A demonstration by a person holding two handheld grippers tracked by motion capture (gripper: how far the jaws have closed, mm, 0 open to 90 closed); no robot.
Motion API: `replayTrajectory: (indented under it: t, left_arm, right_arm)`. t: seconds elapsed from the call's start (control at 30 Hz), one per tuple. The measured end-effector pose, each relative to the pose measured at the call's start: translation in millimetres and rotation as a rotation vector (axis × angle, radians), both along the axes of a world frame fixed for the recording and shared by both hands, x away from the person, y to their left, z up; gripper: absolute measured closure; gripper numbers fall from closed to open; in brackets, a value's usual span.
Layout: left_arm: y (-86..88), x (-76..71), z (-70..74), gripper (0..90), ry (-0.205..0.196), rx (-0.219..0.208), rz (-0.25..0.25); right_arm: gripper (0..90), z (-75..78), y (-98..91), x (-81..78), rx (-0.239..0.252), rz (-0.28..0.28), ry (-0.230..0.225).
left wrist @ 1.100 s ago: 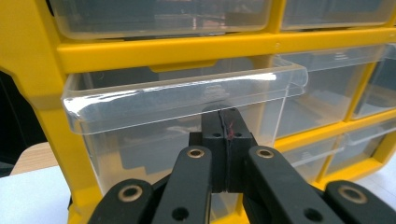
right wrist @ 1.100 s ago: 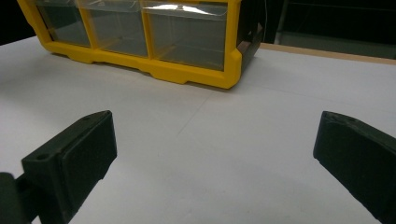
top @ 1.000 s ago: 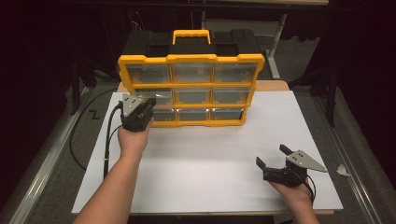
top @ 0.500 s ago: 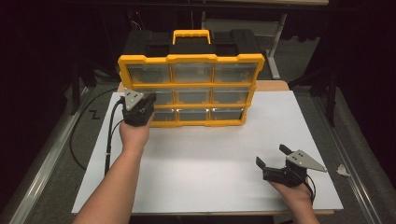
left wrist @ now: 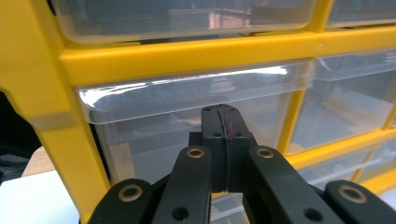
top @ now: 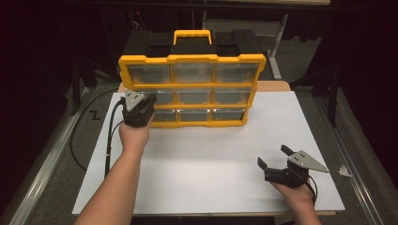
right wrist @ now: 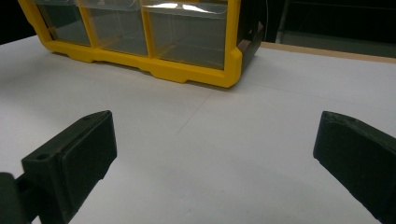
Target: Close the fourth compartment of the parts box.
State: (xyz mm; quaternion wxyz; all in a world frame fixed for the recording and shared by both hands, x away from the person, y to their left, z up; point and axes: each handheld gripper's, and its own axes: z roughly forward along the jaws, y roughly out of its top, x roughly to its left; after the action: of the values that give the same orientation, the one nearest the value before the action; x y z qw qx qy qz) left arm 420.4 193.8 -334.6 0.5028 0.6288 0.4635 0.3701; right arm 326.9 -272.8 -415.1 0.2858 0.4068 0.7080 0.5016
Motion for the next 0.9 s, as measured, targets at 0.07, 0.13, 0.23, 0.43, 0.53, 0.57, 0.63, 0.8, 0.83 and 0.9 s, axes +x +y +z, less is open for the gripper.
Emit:
replayTrajectory:
  t: [0.07,0.13,0.23,0.43,0.53,0.57,0.63,0.8,0.83,0.9]
  left_arm:
    - [0.9,-5.5,1.5,89.8,-0.010,-0.003,-0.009]
    - [1.9,-11.8,1.5,89.8,-0.014,-0.010,-0.019]
    - [2.6,-18.8,-0.6,89.7,-0.012,-0.005,-0.031]
    - [8.6,-45.0,-17.0,89.7,-0.006,-0.024,-0.082]
    - [13.2,-58.1,-33.0,89.7,0.015,-0.006,-0.121]
    - [15.7,-62.4,-38.6,89.7,0.021,-0.019,-0.128]
    - [23.7,-75.2,-54.1,89.7,0.040,-0.049,-0.139]
    - [32.8,-92.0,-69.9,89.7,0.058,-0.037,-0.147]
    - [37.6,-99.5,-75.0,89.6,0.063,-0.037,-0.144]
    - [42.0,-106.8,-79.1,89.6,0.047,-0.034,-0.139]
  right_arm:
    - [0.7,0.1,-0.2,-0.1,0.001,-0.001,0.000]
    - [0.7,0.3,-0.2,-0.4,0.001,-0.002,-0.001]
    - [0.7,0.5,0.3,-1.1,0.002,-0.002,0.000]
    - [0.7,1.4,2.2,-2.6,-0.003,0.001,-0.004]
    - [0.7,1.3,2.8,-3.4,-0.003,0.000,-0.005]
    - [0.7,1.1,3.2,-3.8,-0.003,0.001,-0.004]
    - [0.7,0.8,3.3,-3.6,-0.003,0.001,-0.003]
    - [0.7,-0.2,4.5,-2.7,-0.006,0.001,0.003]
    - [0.7,-1.2,5.2,-2.5,-0.012,0.004,0.006]
    - [0.7,-1.8,5.5,-2.5,-0.012,0.006,0.008]
